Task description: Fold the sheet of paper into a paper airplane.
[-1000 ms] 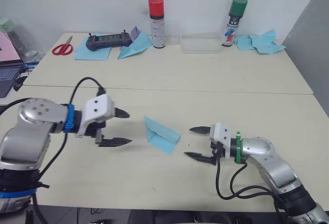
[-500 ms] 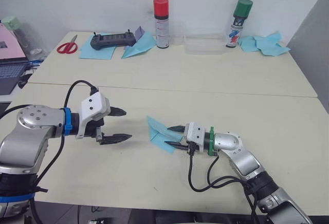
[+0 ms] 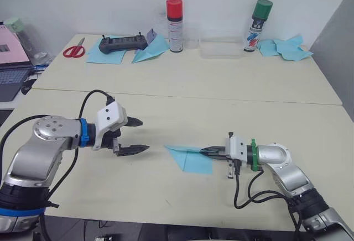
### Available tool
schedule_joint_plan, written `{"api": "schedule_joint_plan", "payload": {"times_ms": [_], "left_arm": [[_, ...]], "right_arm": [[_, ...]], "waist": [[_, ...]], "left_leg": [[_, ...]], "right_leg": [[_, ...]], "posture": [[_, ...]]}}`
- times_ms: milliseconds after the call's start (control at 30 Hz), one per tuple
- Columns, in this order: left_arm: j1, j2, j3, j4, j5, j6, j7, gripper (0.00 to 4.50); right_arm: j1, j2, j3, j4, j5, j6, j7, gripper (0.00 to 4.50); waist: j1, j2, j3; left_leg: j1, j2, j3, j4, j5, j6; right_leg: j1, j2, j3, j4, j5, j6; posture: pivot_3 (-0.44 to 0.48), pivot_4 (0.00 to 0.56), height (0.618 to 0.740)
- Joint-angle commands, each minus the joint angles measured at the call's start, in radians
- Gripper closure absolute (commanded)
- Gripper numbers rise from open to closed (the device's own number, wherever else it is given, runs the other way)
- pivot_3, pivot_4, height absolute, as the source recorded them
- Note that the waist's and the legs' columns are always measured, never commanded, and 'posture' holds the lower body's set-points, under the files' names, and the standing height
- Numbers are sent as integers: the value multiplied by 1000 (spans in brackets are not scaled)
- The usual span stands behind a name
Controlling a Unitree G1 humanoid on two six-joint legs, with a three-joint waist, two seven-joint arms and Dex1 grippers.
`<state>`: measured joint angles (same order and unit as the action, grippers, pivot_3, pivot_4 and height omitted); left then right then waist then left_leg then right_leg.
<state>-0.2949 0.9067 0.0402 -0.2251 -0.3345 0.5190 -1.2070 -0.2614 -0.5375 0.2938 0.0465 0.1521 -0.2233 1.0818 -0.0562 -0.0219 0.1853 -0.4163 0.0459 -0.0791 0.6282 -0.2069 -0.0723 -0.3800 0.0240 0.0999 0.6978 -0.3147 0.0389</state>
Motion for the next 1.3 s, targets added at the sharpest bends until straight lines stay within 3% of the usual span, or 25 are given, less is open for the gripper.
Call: {"api": "schedule_joint_plan", "payload": {"times_ms": [33,100,267,467,567,733,967,1300], "left_arm": [[-35,-13,-19,-21,-16,-8,10,0],[-41,-17,-30,-19,-15,-6,9,0],[-74,-76,-73,0,-21,11,31,0],[-128,-146,-114,65,-15,13,55,0],[-156,-204,-147,121,-4,-22,56,598],[-158,-277,-262,186,59,-92,46,2234],[-172,-320,-318,254,115,-138,64,4437],[-145,-294,-371,296,184,-220,11,4474]], "right_arm": [[9,-11,-23,-43,42,-12,28,4287],[17,-20,-22,-59,56,4,44,3865],[66,-84,-43,-169,107,90,79,2065],[94,-159,-79,-278,167,191,104,2065],[72,-152,-86,-318,168,217,79,2030],[45,-70,1,-276,56,183,25,2030],[39,-48,26,-243,15,160,17,2030],[26,-25,32,-190,-18,120,15,2030]], "waist": [[-1,0,0],[-1,0,0],[3,0,0],[7,0,0],[7,0,0],[3,0,0],[8,0,0],[7,0,0]], "left_leg": [[0,0,0,0,0,0],[0,0,0,0,0,0],[0,0,0,0,0,0],[0,-1,-1,2,0,0],[1,-1,-1,2,0,0],[1,-1,-1,1,0,0],[0,-1,-1,1,0,0],[1,-1,-1,1,0,0]], "right_leg": [[0,0,0,0,0,0],[0,0,0,0,0,0],[1,0,0,0,0,0],[1,0,0,0,-2,3],[2,0,0,0,-2,3],[2,0,0,0,-2,3],[2,-1,0,0,1,-1],[2,0,0,0,1,-1]], "posture": [[0,150,740],[0,150,740],[0,150,740],[0,150,740],[0,150,740],[0,150,740],[0,150,740],[0,150,740]]}}
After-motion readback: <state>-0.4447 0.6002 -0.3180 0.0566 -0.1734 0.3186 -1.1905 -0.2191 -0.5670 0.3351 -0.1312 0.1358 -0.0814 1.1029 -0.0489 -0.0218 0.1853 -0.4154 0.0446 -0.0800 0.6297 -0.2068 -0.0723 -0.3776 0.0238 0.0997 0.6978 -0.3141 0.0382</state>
